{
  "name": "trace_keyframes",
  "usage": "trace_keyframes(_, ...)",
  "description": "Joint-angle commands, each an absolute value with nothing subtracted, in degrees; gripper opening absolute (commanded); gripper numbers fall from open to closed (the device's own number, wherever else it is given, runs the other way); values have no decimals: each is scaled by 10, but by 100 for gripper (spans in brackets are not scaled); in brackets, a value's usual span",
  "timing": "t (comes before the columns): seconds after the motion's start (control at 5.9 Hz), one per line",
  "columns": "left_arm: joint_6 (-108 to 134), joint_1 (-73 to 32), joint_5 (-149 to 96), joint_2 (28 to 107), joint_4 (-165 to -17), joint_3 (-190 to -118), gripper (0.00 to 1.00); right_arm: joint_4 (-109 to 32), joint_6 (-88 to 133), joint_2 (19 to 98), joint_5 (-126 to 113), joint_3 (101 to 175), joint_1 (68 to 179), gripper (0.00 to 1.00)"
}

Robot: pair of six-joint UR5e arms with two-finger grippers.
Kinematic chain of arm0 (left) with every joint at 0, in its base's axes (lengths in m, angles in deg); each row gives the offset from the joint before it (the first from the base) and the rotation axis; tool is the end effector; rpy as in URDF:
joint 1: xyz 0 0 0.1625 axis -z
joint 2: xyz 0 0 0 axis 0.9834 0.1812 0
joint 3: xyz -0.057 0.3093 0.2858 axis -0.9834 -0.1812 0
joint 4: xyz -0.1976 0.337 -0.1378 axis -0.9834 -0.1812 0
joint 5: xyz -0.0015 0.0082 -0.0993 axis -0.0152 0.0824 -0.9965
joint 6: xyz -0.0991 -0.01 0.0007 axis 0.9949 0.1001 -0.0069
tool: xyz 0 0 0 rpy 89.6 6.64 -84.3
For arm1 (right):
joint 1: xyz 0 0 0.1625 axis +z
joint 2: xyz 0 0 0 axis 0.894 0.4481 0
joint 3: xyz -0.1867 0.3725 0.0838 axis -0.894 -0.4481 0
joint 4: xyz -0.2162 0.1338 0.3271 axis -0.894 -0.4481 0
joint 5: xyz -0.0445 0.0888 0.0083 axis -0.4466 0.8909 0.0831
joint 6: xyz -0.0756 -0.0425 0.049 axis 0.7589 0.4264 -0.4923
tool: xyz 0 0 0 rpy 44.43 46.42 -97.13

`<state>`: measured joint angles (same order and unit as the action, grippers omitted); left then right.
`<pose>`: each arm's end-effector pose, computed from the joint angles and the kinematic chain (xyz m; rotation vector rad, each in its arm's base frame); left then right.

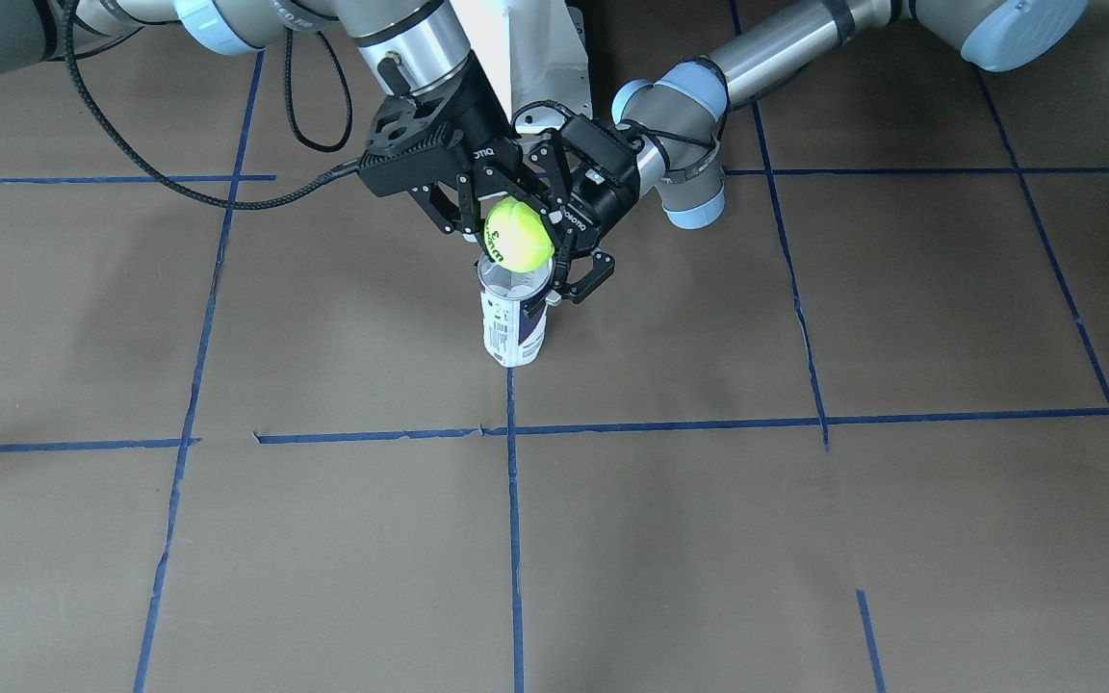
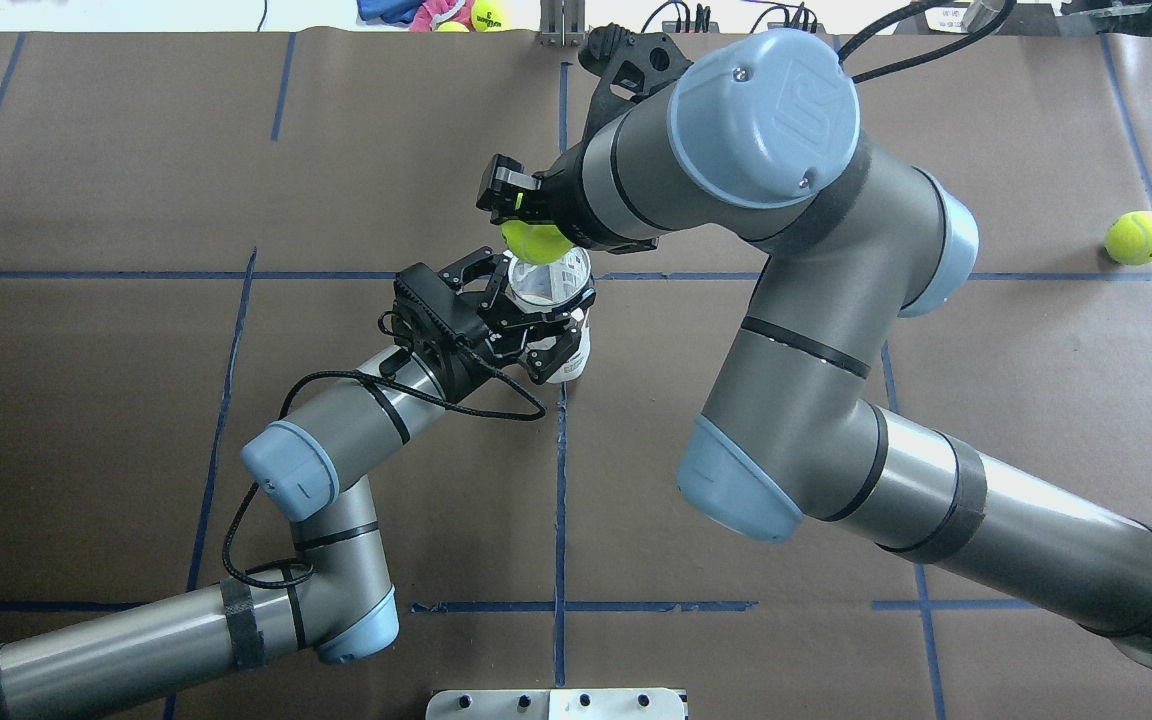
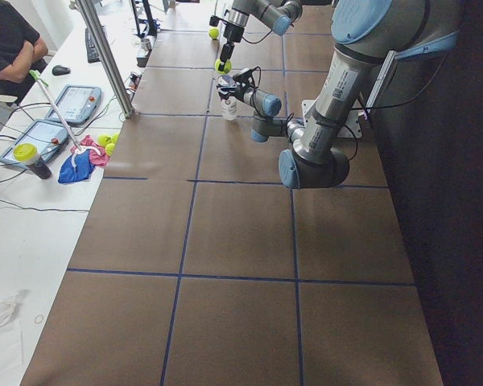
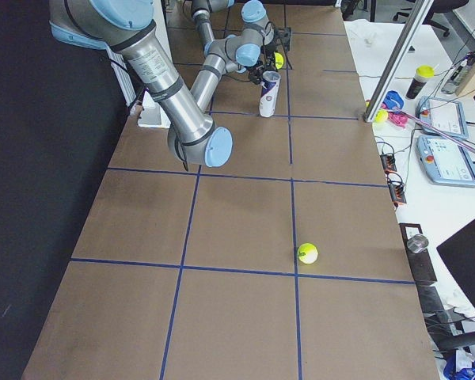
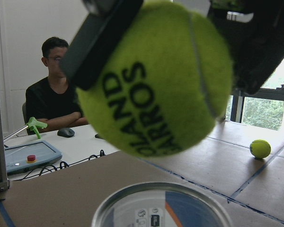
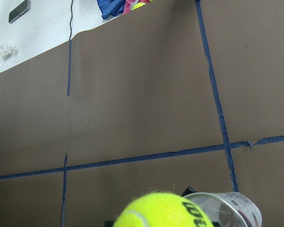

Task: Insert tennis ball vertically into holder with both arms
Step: 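Lower the ball into the can and open the right gripper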

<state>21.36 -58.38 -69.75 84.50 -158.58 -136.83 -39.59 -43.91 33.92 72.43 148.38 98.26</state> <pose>0.5535 -0.4024 0.2356 1.5461 1.2056 0.0859 -0.4546 -0.4542 0.0715 0.2648 -1.2081 0.2958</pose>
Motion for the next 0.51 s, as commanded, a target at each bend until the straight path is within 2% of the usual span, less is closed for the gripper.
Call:
trace_keyframes(0.0,214,-584,-697,845,-1586,-1368,75,-394,-439,339,720,1478,977,46)
trace_keyframes(0.17,214,-584,-697,845,-1586,-1368,75,-395,-438,339,720,1480,977,78)
trace_keyframes(0.34,214,-584,-697,845,-1586,-1368,75,-396,-438,341,720,1480,978,92)
